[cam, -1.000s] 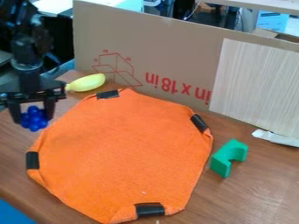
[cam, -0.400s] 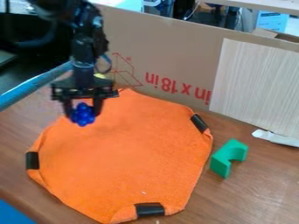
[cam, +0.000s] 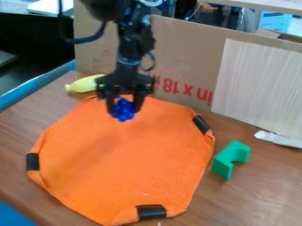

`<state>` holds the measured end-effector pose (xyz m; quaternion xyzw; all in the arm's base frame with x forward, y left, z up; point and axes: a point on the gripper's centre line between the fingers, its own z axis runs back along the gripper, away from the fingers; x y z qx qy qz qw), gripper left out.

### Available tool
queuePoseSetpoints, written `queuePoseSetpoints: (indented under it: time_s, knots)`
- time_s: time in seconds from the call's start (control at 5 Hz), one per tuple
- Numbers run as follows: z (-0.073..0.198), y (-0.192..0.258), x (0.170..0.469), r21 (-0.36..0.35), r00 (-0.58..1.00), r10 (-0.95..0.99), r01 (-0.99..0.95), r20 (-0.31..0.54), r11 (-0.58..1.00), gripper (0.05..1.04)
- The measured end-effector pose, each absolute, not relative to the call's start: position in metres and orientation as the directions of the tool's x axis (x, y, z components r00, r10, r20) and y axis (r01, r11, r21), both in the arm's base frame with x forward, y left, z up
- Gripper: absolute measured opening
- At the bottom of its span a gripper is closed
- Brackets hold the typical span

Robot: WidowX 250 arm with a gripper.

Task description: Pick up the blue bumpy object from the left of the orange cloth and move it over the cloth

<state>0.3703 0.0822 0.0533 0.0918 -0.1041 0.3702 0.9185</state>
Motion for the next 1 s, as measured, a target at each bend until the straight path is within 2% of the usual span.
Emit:
queuePoseSetpoints:
  time_s: [0.4,0.8,1.0]
  knots:
    - [0.048,0.035,0.414,0.084,0.744,0.609,-0.649,0.274,0.756,0.711]
    - [0.046,0.010,0.418,0.073,0.778,0.558,-0.599,0.288,0.798,0.711]
    - [0.036,0.001,0.415,0.047,0.798,0.539,-0.570,0.268,0.820,0.711]
